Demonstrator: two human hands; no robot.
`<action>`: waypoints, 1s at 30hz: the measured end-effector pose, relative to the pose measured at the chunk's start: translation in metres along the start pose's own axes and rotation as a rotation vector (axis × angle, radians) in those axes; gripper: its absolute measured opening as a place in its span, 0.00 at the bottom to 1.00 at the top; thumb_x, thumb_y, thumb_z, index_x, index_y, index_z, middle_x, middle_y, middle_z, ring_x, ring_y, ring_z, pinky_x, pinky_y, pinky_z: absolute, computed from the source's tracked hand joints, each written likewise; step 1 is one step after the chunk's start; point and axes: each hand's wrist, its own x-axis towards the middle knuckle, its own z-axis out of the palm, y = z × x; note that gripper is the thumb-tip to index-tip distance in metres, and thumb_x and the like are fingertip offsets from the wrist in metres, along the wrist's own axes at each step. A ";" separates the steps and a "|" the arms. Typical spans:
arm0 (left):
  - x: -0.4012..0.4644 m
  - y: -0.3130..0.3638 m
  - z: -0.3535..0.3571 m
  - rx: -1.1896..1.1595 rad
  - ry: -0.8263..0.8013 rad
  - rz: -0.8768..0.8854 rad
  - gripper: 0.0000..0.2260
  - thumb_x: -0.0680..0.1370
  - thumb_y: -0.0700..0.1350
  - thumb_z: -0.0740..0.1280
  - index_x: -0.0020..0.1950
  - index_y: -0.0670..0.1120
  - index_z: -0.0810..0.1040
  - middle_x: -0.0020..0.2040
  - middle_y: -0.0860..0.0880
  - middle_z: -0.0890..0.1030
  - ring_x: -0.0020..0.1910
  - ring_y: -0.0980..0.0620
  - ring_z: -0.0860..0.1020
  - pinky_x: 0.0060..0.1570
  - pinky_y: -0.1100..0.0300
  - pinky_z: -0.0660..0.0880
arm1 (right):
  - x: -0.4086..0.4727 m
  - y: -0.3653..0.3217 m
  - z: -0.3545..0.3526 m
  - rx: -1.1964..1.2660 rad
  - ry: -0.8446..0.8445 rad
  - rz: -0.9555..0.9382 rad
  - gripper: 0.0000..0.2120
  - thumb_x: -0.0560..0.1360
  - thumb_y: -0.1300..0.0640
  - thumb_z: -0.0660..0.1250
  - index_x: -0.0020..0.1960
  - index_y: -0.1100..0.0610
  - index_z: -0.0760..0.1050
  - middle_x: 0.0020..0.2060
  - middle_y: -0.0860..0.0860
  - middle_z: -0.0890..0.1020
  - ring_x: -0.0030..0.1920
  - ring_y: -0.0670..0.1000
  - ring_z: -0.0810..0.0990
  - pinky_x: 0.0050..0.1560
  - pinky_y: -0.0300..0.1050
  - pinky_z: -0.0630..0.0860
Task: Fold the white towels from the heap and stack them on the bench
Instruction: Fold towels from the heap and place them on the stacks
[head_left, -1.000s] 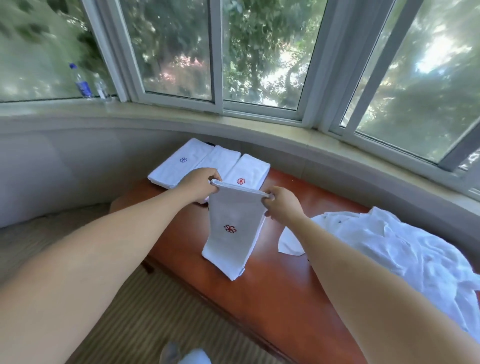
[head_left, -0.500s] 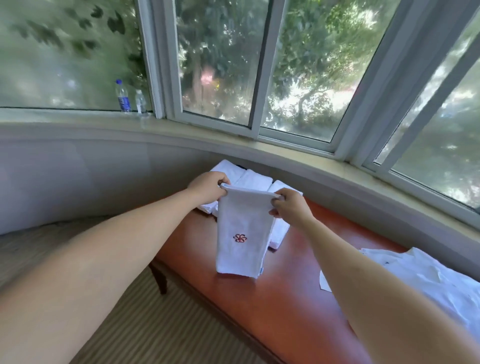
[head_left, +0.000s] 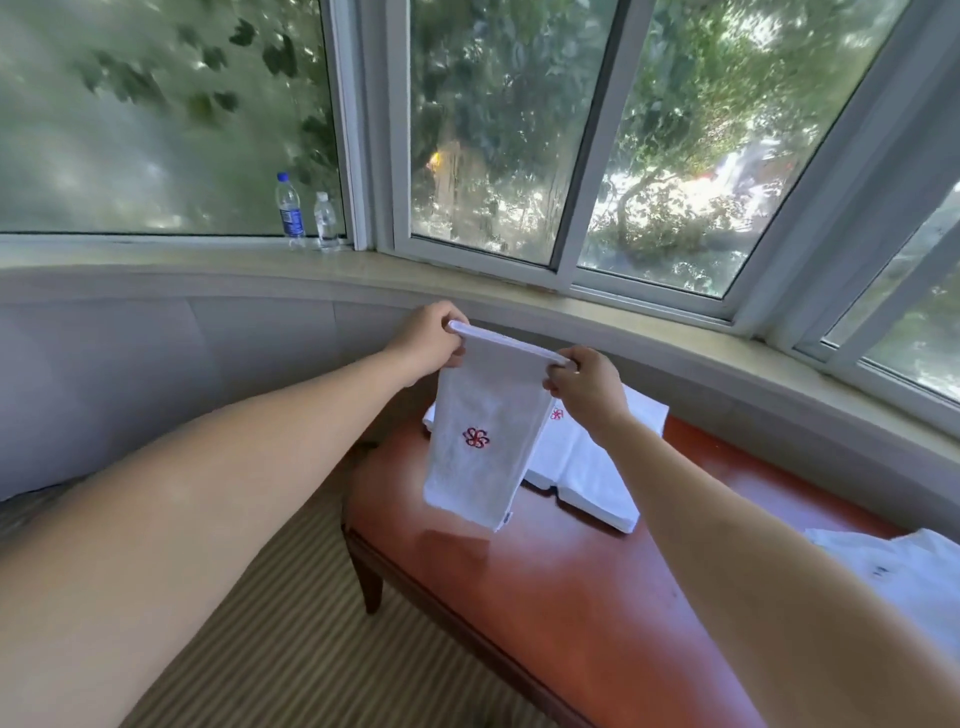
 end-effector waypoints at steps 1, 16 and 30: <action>0.008 -0.002 -0.004 -0.013 0.021 -0.001 0.12 0.79 0.32 0.64 0.45 0.48 0.78 0.46 0.43 0.84 0.42 0.48 0.86 0.39 0.56 0.84 | 0.007 -0.004 0.005 0.000 0.004 -0.007 0.07 0.73 0.59 0.64 0.45 0.51 0.80 0.38 0.50 0.86 0.44 0.58 0.85 0.43 0.55 0.82; 0.190 -0.044 -0.010 0.046 0.038 -0.004 0.11 0.79 0.34 0.65 0.46 0.50 0.80 0.46 0.48 0.84 0.40 0.53 0.86 0.37 0.57 0.83 | 0.178 -0.001 0.074 0.002 0.041 0.029 0.08 0.74 0.58 0.61 0.45 0.53 0.79 0.39 0.50 0.85 0.43 0.54 0.83 0.41 0.50 0.80; 0.370 -0.086 0.067 0.107 -0.080 -0.149 0.10 0.79 0.35 0.65 0.46 0.49 0.81 0.47 0.47 0.85 0.42 0.48 0.86 0.43 0.50 0.85 | 0.346 0.070 0.098 0.006 -0.006 0.133 0.09 0.77 0.58 0.61 0.52 0.52 0.79 0.42 0.50 0.84 0.40 0.49 0.80 0.33 0.41 0.69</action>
